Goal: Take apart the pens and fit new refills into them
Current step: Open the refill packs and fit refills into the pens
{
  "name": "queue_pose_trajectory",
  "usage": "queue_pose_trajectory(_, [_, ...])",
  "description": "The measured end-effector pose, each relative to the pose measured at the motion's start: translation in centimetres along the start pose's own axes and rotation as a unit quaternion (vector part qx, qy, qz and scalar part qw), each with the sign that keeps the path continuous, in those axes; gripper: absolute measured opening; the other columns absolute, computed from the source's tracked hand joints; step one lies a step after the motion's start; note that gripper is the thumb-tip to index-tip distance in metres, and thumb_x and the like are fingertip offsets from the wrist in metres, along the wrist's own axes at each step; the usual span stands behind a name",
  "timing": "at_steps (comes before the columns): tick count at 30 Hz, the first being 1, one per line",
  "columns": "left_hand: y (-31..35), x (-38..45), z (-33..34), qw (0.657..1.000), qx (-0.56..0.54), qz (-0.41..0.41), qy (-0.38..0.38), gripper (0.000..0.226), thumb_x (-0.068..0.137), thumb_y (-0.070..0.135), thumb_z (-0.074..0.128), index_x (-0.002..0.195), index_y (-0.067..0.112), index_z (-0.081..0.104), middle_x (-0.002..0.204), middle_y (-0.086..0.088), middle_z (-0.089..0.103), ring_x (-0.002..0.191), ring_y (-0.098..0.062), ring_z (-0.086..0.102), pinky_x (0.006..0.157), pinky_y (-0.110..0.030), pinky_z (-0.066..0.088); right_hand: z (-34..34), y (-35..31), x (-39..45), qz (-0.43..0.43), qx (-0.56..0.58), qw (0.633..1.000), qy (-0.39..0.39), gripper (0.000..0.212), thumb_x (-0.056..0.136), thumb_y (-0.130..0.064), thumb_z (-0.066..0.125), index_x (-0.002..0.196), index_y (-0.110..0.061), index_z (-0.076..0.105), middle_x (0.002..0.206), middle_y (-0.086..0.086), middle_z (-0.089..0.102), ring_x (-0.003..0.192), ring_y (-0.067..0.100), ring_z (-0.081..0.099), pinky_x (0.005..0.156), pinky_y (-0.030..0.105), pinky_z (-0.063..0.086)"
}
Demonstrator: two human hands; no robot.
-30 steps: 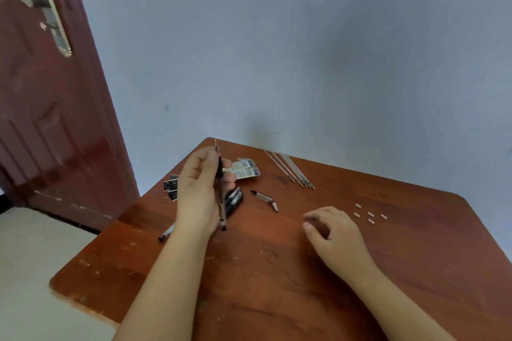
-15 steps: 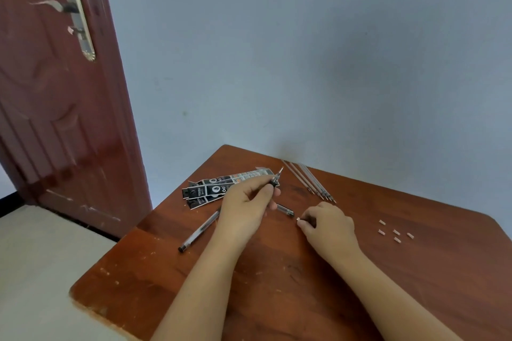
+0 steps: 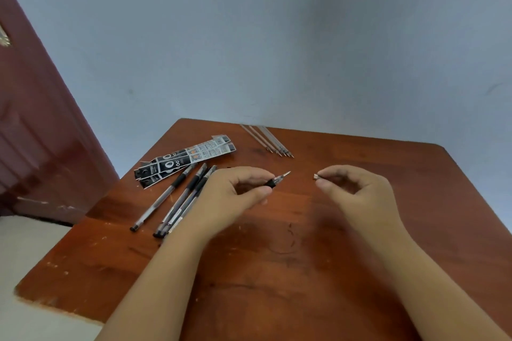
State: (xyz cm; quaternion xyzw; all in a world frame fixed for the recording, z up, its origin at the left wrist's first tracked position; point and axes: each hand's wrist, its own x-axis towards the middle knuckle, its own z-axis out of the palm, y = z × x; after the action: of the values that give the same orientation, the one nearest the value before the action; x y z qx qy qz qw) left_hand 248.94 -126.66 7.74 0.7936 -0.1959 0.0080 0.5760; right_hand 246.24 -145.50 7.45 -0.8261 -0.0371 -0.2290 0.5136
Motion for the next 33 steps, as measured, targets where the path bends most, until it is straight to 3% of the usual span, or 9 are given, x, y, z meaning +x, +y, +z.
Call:
queue_pose_trajectory(3, [-0.1, 0.1, 0.3, 0.994, 0.107, 0.016, -0.012, 0.032, 0.078, 0.004, 0.067, 0.086, 0.035, 0.066, 0.072, 0.029, 0.062, 0.070, 0.014, 0.058, 0.065, -0.003, 0.044, 0.4, 0.0, 0.0, -0.082, -0.042, 0.996, 0.000, 0.014, 0.072, -0.006, 0.070, 0.071, -0.020, 0.068, 0.071, -0.017, 0.061, 0.075, -0.010, 0.056, 0.071, 0.000, 0.039])
queue_pose_trajectory(7, [-0.1, 0.3, 0.5, 0.976, 0.202, 0.072, -0.022, 0.025, 0.077, 0.008, 0.068, 0.097, 0.023, 0.070, 0.077, 0.033, 0.056, 0.078, 0.021, 0.054, 0.070, 0.003, 0.039, 1.1, 0.7, -0.3, -0.139, -0.087, 0.986, 0.004, 0.009, 0.067, -0.007, 0.062, 0.072, -0.008, 0.070, 0.069, -0.008, 0.060, 0.077, 0.003, 0.054, 0.076, -0.003, 0.035])
queue_pose_trajectory(14, [-0.4, 0.3, 0.9, 0.972, 0.212, 0.102, -0.018, 0.023, 0.075, 0.005, 0.070, 0.094, 0.018, 0.072, 0.077, 0.033, 0.056, 0.078, 0.022, 0.053, 0.071, 0.002, 0.039, 1.3, 1.1, -0.3, -0.129, -0.069, 0.989, -0.021, 0.010, 0.068, -0.009, 0.061, 0.072, -0.007, 0.070, 0.070, -0.008, 0.060, 0.077, 0.007, 0.054, 0.073, 0.010, 0.042])
queue_pose_trajectory(19, [-0.8, 0.4, 0.9, 0.966, 0.227, 0.115, -0.040, 0.018, 0.074, 0.015, 0.071, 0.092, 0.016, 0.073, 0.077, 0.032, 0.056, 0.079, 0.017, 0.055, 0.071, -0.002, 0.042, 1.9, 1.3, -0.6, -0.131, -0.079, 0.986, -0.060, 0.012, 0.068, -0.011, 0.059, 0.073, -0.007, 0.070, 0.070, -0.006, 0.059, 0.077, 0.003, 0.052, 0.073, 0.006, 0.040])
queue_pose_trajectory(28, [-0.5, 0.1, 0.9, 0.969, 0.216, 0.102, -0.059, 0.014, 0.072, 0.008, 0.074, 0.083, 0.015, 0.074, 0.066, 0.027, 0.055, 0.072, 0.010, 0.055, 0.064, -0.004, 0.041, 1.4, 1.5, -0.5, -0.115, -0.081, 0.978, -0.152, 0.016, 0.074, -0.020, 0.054, 0.076, -0.011, 0.067, 0.072, -0.002, 0.059, 0.079, 0.008, 0.051, 0.070, 0.012, 0.039])
queue_pose_trajectory(33, [-0.5, 0.0, 1.0, 0.966, 0.217, 0.121, -0.068, 0.015, 0.071, 0.010, 0.075, 0.085, 0.013, 0.074, 0.069, 0.024, 0.054, 0.072, 0.013, 0.054, 0.066, -0.004, 0.041, 1.4, 1.5, -0.6, -0.105, -0.084, 0.974, -0.180, 0.009, 0.076, -0.027, 0.049, 0.075, -0.025, 0.058, 0.073, -0.015, 0.053, 0.084, 0.004, 0.049, 0.069, 0.007, 0.039])
